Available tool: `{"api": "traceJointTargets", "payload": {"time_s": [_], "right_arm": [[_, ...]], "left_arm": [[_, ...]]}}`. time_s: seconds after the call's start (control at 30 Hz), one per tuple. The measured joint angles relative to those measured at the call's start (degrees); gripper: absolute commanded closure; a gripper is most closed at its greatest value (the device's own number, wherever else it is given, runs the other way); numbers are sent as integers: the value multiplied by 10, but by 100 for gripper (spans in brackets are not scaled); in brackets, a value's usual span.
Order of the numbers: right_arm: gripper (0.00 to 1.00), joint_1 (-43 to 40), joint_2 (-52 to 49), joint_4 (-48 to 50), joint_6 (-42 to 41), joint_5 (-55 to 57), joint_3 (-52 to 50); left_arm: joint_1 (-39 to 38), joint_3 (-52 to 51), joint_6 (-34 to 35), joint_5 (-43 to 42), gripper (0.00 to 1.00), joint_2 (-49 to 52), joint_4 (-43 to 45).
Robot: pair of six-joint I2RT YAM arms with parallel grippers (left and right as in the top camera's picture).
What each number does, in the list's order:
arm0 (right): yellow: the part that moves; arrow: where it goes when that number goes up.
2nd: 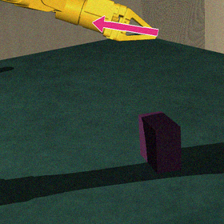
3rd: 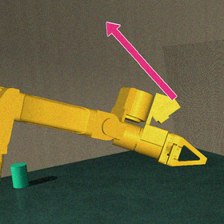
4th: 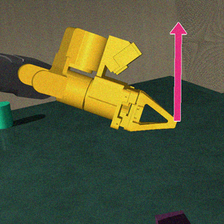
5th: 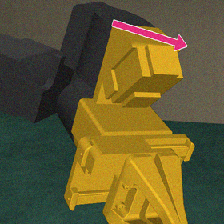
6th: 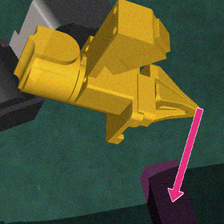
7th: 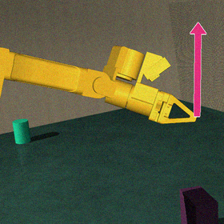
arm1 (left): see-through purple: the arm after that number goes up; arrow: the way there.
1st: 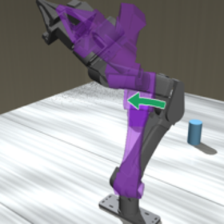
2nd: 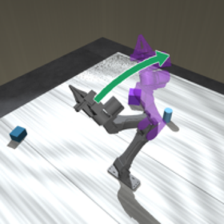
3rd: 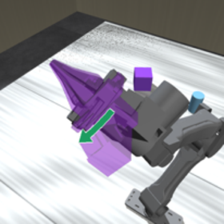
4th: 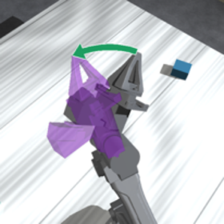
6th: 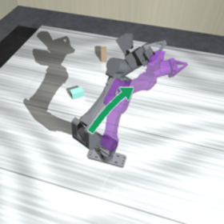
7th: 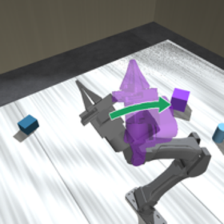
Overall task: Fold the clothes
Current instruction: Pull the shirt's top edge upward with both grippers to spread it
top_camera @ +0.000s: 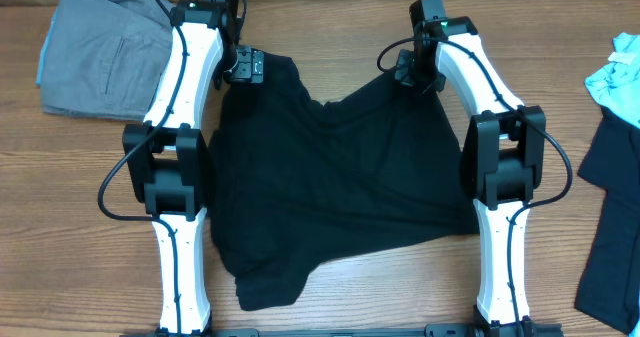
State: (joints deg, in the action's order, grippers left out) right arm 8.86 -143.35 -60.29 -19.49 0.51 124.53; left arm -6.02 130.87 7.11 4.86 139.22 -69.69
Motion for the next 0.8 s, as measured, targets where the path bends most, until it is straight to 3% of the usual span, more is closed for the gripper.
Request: {"api": "traceJointTargets", "payload": {"time_s": [0.33, 0.8], "right_arm": [[96, -29, -16, 15, 0, 9, 113], [95, -56, -16, 92, -8, 113, 121]], "left_arm": [[0, 0, 0, 0, 0, 0, 1], [0, 0, 0, -2, 0, 0, 35]]}}
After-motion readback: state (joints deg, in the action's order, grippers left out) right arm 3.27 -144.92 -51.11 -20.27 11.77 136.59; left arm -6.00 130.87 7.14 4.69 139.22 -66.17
